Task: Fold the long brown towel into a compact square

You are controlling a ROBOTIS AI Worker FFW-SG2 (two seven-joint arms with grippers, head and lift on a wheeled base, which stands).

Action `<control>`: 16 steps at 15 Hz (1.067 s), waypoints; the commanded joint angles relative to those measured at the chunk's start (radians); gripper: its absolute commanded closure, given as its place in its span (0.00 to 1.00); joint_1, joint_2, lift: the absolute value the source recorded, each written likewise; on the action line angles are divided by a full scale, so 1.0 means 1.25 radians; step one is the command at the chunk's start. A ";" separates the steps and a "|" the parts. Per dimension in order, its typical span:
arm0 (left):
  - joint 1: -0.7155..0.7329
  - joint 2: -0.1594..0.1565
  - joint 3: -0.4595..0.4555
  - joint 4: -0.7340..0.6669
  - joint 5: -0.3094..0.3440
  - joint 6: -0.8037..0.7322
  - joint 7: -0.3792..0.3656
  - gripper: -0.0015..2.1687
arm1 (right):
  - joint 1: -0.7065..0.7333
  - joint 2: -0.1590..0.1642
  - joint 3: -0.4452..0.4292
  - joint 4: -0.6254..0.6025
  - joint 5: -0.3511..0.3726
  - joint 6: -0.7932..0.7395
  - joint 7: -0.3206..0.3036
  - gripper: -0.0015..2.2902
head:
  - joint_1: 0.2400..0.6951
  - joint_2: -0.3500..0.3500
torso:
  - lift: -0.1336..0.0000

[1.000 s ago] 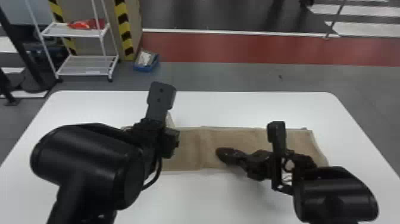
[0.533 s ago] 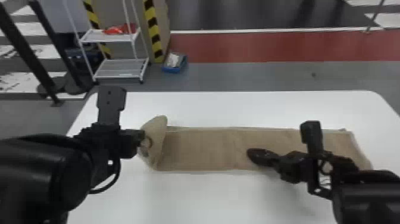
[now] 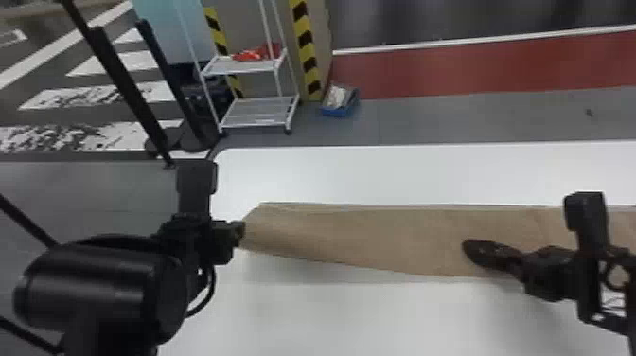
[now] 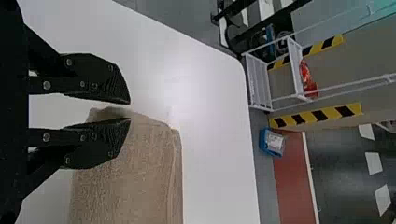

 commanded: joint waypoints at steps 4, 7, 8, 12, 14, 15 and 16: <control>0.015 0.003 0.026 0.005 0.028 -0.025 -0.031 0.01 | -0.008 0.001 0.002 -0.012 0.000 0.029 -0.014 0.81 | 1.00 0.89 | 0.07; 0.040 0.001 0.044 0.009 0.048 -0.037 -0.032 0.01 | -0.013 0.002 0.007 -0.015 0.000 0.034 -0.014 0.81 | 1.00 0.90 | 0.07; 0.043 -0.001 0.060 0.026 0.066 -0.052 -0.037 0.02 | -0.013 0.002 0.010 -0.018 0.000 0.036 -0.014 0.81 | 1.00 0.90 | 0.07; 0.034 -0.005 0.076 0.106 0.086 -0.084 -0.047 0.04 | -0.011 0.002 0.013 -0.025 0.000 0.041 -0.014 0.81 | 1.00 0.92 | 0.07; 0.030 -0.006 0.080 0.133 0.091 -0.094 -0.050 0.05 | -0.007 0.002 0.015 -0.029 0.000 0.044 -0.013 0.81 | 1.00 0.92 | 0.07; 0.027 -0.006 0.081 0.145 0.098 -0.106 -0.052 0.06 | -0.007 0.002 0.016 -0.029 0.000 0.044 -0.013 0.81 | 1.00 0.93 | 0.07; 0.026 -0.005 0.081 0.155 0.098 -0.106 -0.053 0.07 | -0.006 0.003 0.017 -0.029 0.000 0.044 -0.013 0.81 | 1.00 0.93 | 0.07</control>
